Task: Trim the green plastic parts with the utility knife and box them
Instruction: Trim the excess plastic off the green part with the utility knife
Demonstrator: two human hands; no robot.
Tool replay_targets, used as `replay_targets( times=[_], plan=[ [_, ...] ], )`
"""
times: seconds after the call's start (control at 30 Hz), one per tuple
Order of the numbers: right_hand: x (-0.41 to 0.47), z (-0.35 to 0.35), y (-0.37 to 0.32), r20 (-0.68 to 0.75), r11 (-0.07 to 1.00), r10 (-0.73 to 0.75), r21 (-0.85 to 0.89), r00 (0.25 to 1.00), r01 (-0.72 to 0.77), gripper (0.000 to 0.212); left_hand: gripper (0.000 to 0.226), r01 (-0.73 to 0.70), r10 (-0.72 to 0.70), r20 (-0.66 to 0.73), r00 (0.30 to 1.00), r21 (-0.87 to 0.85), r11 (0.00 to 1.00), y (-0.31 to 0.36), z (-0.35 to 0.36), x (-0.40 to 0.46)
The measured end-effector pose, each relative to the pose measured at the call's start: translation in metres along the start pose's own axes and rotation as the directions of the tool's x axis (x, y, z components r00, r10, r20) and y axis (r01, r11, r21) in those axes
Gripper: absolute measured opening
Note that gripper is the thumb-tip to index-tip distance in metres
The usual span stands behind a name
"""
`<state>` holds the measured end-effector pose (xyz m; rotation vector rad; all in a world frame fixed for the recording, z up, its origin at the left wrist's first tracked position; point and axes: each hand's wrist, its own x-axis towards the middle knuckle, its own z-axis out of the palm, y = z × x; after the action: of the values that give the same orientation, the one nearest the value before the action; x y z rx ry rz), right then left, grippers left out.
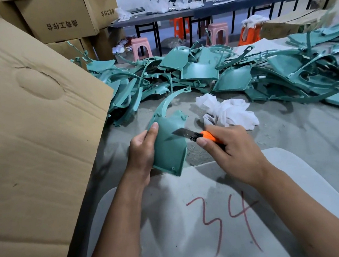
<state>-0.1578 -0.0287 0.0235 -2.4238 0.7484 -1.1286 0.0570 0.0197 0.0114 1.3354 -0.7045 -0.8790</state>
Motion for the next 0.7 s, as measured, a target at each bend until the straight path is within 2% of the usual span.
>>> replay_targets(
  times=[0.1,0.17,0.23,0.3,0.37,0.5,0.57,0.7],
  plan=[
    [0.0016,-0.0029,0.0055,-0.085,0.987,0.102,-0.115,0.991,-0.111,0.046,0.036,-0.01,0.01,-0.009,1.0,0.015,1.0,0.0013,-0.0003,-0.0005],
    [0.0019,-0.0066,0.0088,-0.141,0.98,0.114,-0.146,0.983,-0.135,0.046,0.035,-0.029,0.031,-0.045,0.998,0.031,0.999,-0.0001,0.0031,-0.0002],
    [0.0012,-0.0081,0.009,-0.101,0.996,0.057,-0.062,0.993,-0.063,0.043,0.036,-0.046,0.048,-0.076,0.996,0.031,0.998,-0.0015,0.0058,0.0003],
    [0.0,-0.0053,0.0058,0.001,1.0,-0.014,0.013,1.0,0.014,0.043,0.037,-0.06,0.062,-0.069,0.996,0.04,0.997,-0.0029,0.0046,0.0011],
    [-0.0006,-0.0016,0.0046,0.031,1.0,-0.006,0.012,0.999,0.006,0.046,0.036,-0.054,0.056,-0.043,0.998,0.036,0.998,-0.0032,0.0007,0.0026],
    [0.0015,-0.0044,0.0083,-0.092,0.985,0.111,-0.122,0.99,-0.122,0.047,0.036,-0.043,0.046,-0.048,0.998,0.046,0.998,-0.0024,-0.0039,0.0039],
    [0.0011,-0.0086,0.011,-0.134,0.99,0.095,-0.094,0.986,-0.108,0.042,0.037,-0.059,0.063,-0.074,0.995,0.053,0.997,-0.0038,-0.0033,0.0038],
    [-0.0002,-0.0057,0.008,0.029,0.999,-0.034,0.038,0.999,0.033,0.043,0.045,-0.102,0.11,-0.063,0.992,0.116,0.988,-0.0062,-0.0031,0.003]
  ],
)
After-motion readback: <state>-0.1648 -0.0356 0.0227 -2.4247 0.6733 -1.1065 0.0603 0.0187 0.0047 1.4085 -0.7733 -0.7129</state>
